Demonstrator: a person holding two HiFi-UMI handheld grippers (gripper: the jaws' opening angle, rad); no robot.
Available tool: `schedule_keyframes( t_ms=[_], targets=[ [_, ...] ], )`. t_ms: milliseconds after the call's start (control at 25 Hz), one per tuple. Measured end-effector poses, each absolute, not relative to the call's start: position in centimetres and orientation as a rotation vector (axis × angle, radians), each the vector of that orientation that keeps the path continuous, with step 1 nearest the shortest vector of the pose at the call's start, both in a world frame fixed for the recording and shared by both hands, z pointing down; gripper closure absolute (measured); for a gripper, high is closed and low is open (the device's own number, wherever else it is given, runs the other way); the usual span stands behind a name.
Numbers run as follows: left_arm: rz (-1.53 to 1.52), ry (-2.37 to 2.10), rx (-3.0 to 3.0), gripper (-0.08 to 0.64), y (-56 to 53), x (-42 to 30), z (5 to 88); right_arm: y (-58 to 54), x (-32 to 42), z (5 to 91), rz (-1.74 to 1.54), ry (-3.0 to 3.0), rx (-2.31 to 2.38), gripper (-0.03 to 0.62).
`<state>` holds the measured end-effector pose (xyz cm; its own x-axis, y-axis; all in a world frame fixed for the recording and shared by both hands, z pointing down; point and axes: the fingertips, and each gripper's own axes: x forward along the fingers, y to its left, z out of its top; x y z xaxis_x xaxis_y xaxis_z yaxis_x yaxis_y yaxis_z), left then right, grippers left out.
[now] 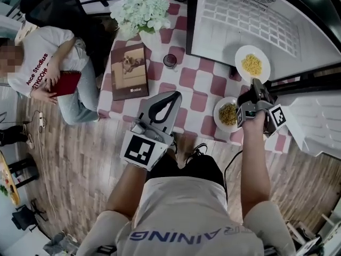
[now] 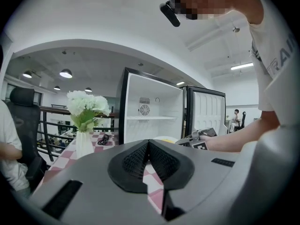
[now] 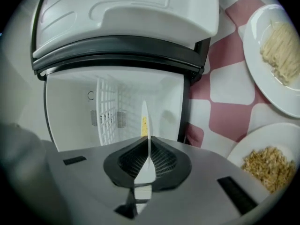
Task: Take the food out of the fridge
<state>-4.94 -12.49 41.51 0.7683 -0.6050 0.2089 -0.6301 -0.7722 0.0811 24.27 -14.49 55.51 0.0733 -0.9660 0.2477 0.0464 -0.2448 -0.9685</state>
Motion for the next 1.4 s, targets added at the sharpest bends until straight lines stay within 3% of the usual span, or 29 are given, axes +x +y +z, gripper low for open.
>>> schedule_keyframes(
  t_ms=[800, 1400],
  targets=[
    [0.227, -1.304, 2.686, 0.552, -10.0, -15.0, 41.6, -9.1, 1.8, 60.9, -1.869, 1.450, -1.244, 0.561],
    [0.223, -1.312, 2.647, 0.553, -8.8, -17.9, 42.8, -8.3, -1.7, 65.2, -1.955, 1.574, -1.383, 0.560]
  ],
)
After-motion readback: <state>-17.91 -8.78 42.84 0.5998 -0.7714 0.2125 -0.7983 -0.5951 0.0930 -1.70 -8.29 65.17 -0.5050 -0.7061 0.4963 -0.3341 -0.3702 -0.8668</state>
